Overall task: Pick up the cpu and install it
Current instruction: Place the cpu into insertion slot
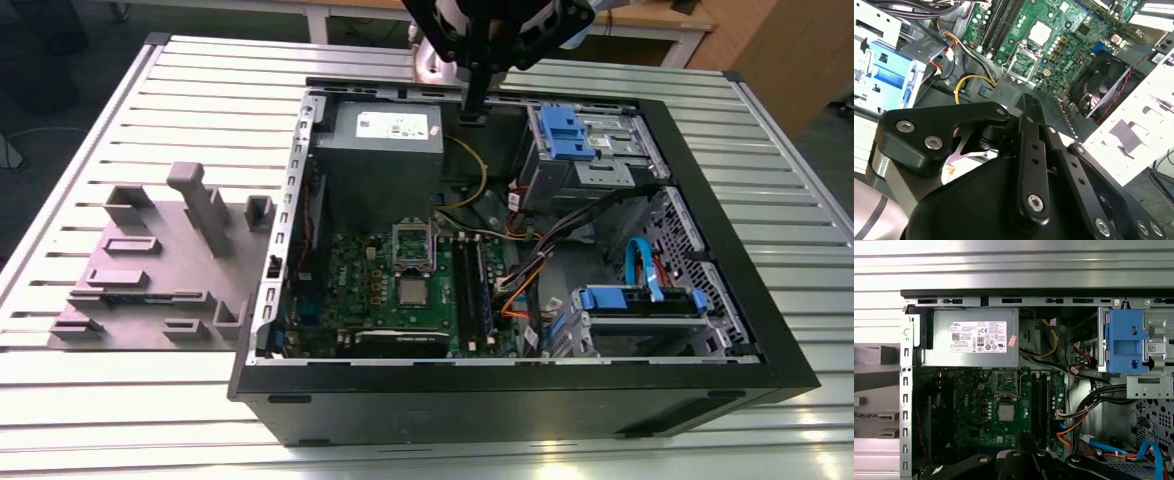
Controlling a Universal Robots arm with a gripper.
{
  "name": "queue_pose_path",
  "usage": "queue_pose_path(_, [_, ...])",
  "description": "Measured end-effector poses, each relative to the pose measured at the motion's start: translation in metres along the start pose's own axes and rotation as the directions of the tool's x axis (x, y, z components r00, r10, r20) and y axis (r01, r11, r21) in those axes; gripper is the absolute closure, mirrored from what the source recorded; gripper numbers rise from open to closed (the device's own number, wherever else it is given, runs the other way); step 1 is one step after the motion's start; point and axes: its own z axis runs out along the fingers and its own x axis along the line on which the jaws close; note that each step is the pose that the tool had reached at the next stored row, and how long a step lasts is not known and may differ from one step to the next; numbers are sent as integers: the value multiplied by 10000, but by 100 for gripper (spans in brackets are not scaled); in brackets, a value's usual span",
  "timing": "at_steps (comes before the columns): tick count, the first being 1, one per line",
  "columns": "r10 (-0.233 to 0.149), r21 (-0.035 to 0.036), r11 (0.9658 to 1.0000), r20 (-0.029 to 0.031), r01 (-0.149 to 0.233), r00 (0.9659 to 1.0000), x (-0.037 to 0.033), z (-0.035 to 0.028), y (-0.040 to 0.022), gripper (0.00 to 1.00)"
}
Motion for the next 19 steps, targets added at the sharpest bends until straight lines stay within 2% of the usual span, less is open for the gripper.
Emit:
queue_pose_path(3, [0, -2, 10000, 4, 0, 10000, 0, 1, 0, 90])
queue_pose_path(5, [0, -2, 10000, 39, 0, 10000, 1, 0, 0, 90])
queue_pose_path(19, [-1, -3, 10000, 59, 1, 10000, 0, 0, 0, 90])
